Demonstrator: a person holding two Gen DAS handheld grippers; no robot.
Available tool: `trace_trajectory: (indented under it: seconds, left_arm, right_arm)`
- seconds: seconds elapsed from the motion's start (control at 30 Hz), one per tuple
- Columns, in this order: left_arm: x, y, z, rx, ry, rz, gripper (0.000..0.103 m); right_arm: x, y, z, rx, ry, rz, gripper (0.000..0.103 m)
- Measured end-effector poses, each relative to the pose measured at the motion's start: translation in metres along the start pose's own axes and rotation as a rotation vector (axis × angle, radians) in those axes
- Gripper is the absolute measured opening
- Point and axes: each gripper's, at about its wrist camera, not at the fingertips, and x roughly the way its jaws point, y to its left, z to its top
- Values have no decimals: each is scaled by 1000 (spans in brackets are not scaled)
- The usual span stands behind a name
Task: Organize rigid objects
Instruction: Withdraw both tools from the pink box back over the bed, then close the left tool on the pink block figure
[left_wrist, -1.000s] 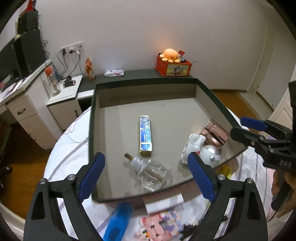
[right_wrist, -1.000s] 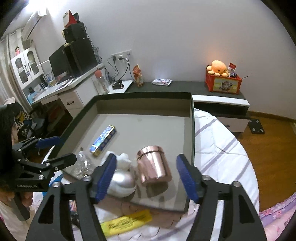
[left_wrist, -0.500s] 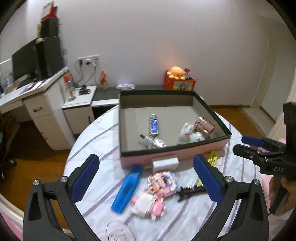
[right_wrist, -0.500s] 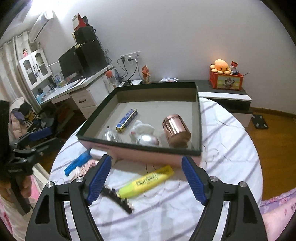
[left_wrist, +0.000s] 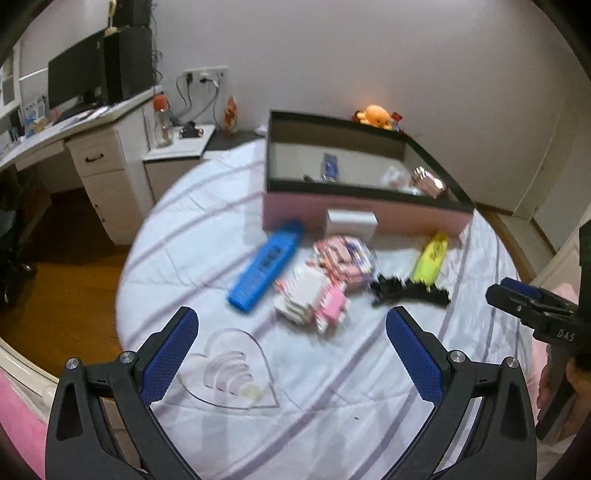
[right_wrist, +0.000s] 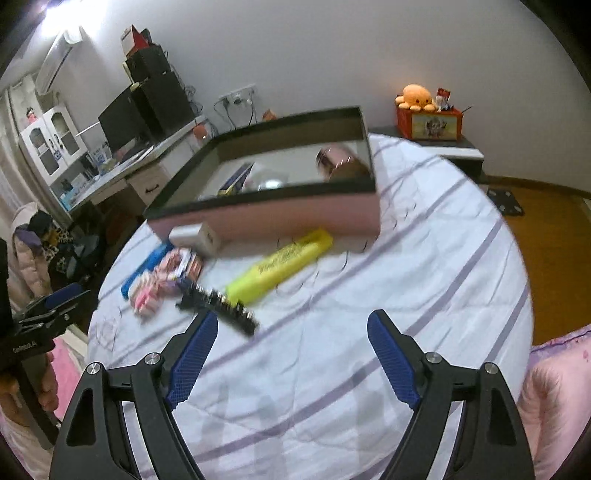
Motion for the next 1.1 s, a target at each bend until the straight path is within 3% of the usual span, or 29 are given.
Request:
trace_trajectory:
  seconds: [0.2, 0.4, 0.57, 0.7, 0.93, 1.1]
  left_arm:
    - [10, -18, -5, 49, 24, -11, 103]
    - [24, -24, -3, 34, 34, 0, 102]
    - [43, -23, -2, 16, 77, 3, 90]
    - [56, -25, 0, 22, 98, 19, 84]
    - [66, -22, 6, 36, 95, 46, 61]
    - [64, -23, 5, 57, 88, 45, 61]
  right_arm:
    - [10, 2, -13, -30, 23, -82, 85]
    - [17, -5, -22, -32, 38, -92, 85]
    - [20, -8, -21, -36, 24, -73, 87]
    - [22, -5, -25, -51, -6, -29, 103]
    - [26, 3, -25, -93, 5, -64, 103]
    - [28, 5, -26, -110, 9, -83, 103]
